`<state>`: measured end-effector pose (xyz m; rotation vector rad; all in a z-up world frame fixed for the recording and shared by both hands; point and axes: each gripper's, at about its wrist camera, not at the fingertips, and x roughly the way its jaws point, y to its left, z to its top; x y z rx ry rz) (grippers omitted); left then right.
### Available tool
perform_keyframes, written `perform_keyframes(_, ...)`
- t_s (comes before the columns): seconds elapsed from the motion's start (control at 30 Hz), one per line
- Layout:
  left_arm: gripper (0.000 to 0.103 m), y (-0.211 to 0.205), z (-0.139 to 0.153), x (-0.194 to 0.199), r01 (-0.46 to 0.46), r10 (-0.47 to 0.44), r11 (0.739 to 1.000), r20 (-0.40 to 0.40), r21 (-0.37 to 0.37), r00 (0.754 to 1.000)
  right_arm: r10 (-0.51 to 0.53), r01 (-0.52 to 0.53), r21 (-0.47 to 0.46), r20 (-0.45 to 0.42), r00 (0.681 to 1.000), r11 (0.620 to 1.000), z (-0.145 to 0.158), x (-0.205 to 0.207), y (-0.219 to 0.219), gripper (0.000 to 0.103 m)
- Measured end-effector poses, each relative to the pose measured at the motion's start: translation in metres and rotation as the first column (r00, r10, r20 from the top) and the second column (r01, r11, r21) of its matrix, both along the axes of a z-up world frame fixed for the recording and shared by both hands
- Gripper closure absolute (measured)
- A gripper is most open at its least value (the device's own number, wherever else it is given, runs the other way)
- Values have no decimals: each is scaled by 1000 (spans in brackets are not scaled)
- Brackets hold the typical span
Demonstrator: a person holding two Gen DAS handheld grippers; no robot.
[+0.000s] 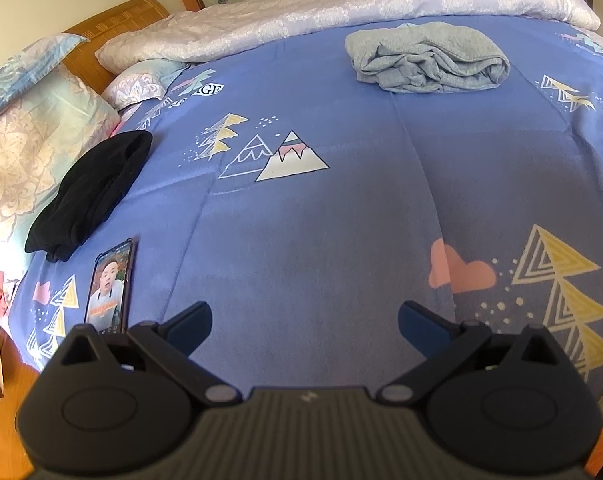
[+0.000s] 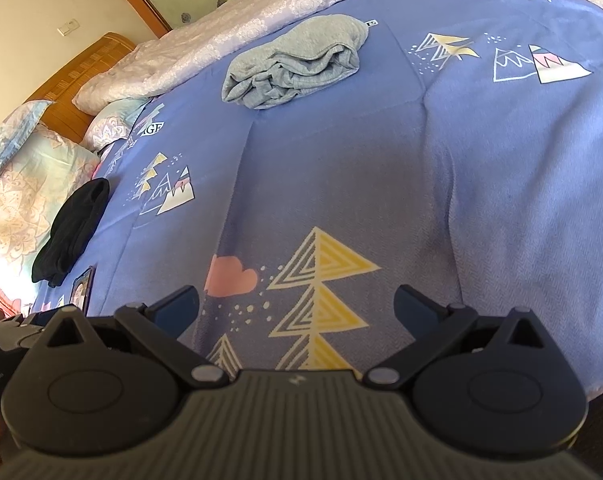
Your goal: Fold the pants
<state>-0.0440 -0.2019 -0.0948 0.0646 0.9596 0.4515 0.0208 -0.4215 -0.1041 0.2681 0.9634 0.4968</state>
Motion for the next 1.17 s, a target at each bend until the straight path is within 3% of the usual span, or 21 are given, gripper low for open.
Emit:
perform_keyframes(0.83,0,1,-9,2,-3,3,1000,-25,-18,1000,-2,2,5,-26,1000,1000,-6,3,-4,0)
perform_keyframes(1.17,0,1,-5,4,32,-32,993,-2,-110,999,5,-5,-1,-11,1000,1000,-6,2,-3,0)
